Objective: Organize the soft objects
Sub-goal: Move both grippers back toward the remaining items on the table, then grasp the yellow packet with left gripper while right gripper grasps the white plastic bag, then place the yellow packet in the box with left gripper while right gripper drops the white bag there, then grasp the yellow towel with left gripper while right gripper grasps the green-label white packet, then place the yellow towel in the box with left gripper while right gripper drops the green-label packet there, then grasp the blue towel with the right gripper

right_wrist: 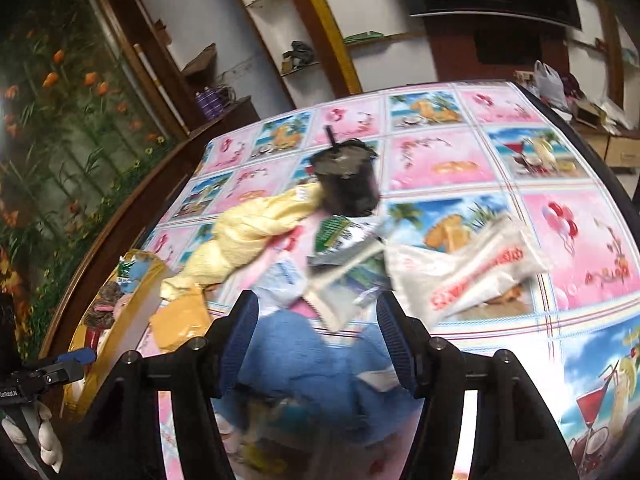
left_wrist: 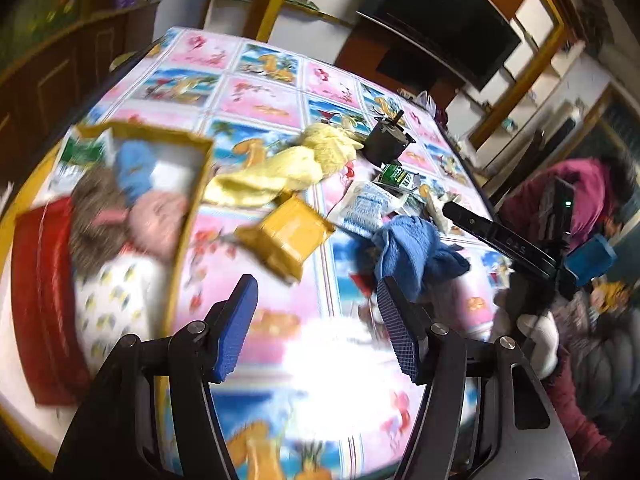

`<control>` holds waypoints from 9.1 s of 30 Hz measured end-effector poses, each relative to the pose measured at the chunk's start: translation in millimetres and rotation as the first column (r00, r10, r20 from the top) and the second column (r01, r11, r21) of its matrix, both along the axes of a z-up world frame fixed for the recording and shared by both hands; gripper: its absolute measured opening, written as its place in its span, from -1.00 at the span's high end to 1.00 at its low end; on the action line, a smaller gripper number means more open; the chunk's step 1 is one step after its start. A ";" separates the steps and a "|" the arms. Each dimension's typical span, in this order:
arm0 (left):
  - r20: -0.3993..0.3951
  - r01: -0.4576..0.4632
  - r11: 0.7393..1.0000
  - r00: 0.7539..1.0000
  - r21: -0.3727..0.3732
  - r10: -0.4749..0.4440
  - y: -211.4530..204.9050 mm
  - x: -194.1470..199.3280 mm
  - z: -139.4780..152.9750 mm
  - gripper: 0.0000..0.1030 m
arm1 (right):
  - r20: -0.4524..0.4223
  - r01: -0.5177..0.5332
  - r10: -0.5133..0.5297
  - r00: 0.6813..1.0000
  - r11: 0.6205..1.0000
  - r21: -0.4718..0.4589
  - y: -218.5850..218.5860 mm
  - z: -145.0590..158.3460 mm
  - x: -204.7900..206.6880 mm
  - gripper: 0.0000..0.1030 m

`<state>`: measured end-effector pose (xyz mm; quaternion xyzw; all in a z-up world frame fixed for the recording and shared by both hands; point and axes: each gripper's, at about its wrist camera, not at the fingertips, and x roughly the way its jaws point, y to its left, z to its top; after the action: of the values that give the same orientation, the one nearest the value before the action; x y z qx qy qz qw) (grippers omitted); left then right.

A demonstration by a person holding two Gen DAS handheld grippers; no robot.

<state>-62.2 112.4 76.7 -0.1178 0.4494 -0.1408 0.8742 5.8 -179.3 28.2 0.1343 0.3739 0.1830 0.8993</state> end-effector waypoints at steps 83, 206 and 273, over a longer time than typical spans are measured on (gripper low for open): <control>-0.059 -0.429 0.897 0.898 0.106 0.436 160.5 -73.0 -37.4 0.02 | -0.057 -0.150 0.161 0.985 0.975 0.164 57.2 48.7 -2.2 0.74; 0.156 -0.558 0.817 0.829 0.145 0.538 161.0 -102.1 14.3 0.01 | -0.031 -0.150 0.147 0.989 0.981 -0.120 58.1 31.7 62.2 0.61; 0.098 -0.138 0.982 0.987 0.125 0.126 8.1 -76.5 5.1 -0.37 | -0.042 -0.195 0.192 0.981 0.977 -0.091 41.8 4.9 -7.4 0.09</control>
<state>-138.7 120.5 81.8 -0.0831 0.4093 -0.0575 0.9068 -1.7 -137.5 33.1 0.0576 0.4084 0.2494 0.8762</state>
